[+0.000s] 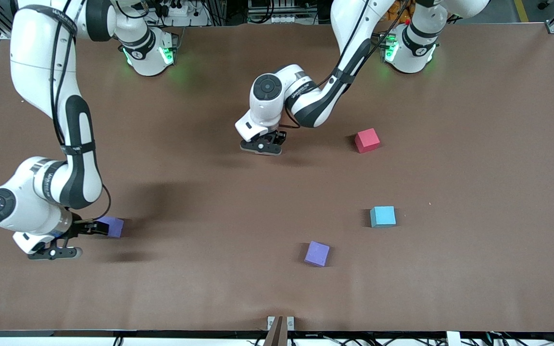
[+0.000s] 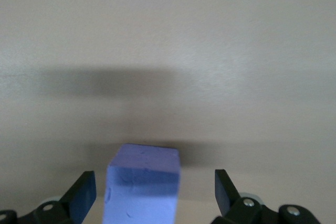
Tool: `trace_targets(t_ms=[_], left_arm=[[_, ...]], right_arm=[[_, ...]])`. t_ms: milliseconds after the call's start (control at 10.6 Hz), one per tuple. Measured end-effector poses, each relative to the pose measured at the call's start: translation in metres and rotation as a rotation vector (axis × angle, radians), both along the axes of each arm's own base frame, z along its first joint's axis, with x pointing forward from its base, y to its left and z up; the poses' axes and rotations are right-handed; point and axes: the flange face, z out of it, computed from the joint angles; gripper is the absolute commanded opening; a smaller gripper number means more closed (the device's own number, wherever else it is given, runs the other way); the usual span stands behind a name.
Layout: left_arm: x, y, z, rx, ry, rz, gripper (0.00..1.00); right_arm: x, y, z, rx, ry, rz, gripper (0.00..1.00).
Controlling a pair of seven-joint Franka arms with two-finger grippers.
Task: Arrange blocks into number 1
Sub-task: 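Place the pink cube in line with the left gripper while the right grasps purple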
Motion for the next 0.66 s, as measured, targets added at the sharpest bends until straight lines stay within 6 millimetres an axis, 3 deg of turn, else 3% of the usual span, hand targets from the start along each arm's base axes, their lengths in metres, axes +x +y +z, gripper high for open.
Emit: trace_targets(t_ms=[283,566,660], left_arm=[[-0.005,0.006,-0.006,0.01,0.005,-0.005,0.0],[-0.013,0.004,-0.01,0.013,0.016,-0.015,0.0],[-0.016,0.002,-0.01,0.012,0.019,-0.02,0.0]], right_arm=[[0.0,0.003,-0.012,0.019,0.005,-0.004,1.0],[-0.003,0.005,-0.03,0.014,0.022,0.003,0.61],[-0.005,0.004,-0.037,0.013,0.032,0.012,0.39]])
